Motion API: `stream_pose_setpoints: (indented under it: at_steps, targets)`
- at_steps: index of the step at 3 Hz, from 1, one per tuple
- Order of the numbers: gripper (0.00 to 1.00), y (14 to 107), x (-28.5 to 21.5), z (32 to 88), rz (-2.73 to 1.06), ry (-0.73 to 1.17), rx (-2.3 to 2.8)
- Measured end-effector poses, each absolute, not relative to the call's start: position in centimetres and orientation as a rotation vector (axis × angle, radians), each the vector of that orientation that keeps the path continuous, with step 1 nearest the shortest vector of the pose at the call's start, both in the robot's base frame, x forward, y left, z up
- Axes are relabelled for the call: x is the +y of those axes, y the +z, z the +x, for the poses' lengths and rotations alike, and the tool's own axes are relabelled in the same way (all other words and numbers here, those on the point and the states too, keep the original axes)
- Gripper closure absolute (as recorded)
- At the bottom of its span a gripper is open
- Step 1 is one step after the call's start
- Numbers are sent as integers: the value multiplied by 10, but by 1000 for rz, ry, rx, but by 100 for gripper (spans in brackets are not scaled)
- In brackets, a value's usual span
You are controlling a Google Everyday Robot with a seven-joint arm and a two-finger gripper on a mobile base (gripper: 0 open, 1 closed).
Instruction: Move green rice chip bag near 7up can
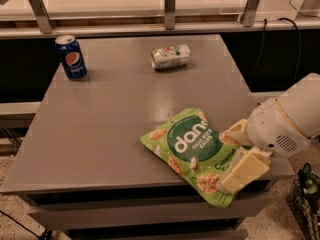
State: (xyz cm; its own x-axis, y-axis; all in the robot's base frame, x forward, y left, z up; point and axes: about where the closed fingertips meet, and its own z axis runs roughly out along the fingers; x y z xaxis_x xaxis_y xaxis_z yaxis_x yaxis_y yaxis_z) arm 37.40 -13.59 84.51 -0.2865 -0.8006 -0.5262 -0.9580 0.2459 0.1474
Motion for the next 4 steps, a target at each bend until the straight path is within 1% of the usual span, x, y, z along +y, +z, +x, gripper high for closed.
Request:
stream_pose_setpoints:
  at_steps: [1,2,3,4]
  targets:
    - [87,855,-140,374,-1622,646,2204]
    - [100,859,-144,376,-1613,635,2230]
    - [100,862,-156,394,-1574,592,2269]
    - [100,867,-175,425,-1498,543,2307]
